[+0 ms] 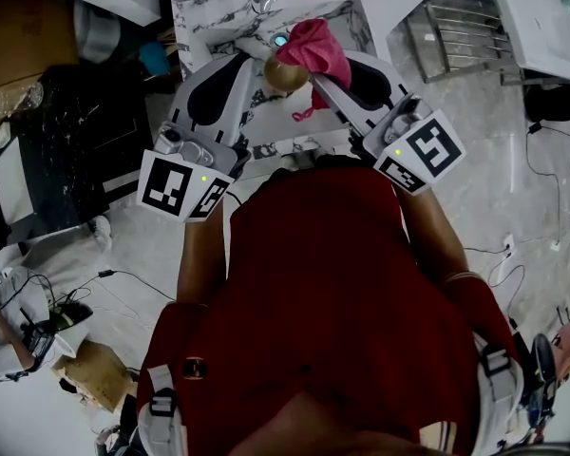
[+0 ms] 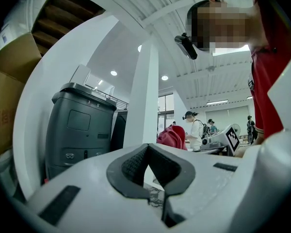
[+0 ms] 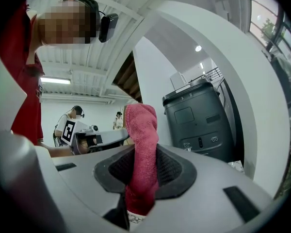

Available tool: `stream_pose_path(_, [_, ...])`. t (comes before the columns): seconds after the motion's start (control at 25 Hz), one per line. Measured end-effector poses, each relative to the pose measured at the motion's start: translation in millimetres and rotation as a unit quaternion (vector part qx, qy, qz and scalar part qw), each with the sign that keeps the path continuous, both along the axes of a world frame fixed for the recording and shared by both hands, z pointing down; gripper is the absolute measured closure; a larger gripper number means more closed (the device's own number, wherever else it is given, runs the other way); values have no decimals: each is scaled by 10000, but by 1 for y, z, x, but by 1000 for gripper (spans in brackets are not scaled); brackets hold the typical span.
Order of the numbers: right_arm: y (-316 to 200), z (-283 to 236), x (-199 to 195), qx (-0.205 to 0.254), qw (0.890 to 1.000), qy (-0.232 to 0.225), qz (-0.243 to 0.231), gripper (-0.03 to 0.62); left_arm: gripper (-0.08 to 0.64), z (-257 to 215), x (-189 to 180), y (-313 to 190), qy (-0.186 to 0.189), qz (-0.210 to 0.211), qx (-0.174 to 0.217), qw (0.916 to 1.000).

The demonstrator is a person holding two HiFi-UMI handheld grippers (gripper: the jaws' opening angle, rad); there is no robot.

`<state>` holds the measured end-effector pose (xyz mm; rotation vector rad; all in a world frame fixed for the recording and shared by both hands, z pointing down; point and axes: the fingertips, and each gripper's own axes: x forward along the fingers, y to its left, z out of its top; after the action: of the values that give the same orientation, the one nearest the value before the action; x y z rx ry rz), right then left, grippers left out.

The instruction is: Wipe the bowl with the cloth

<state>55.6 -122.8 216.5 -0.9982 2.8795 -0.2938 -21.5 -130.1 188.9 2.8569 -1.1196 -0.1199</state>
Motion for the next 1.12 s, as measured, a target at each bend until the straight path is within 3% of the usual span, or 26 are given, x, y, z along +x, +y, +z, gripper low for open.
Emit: stream_pose_path(1.12, [14,1,-2,17,9999,18,104,500,554,-4,10,16,143,259,56,9995])
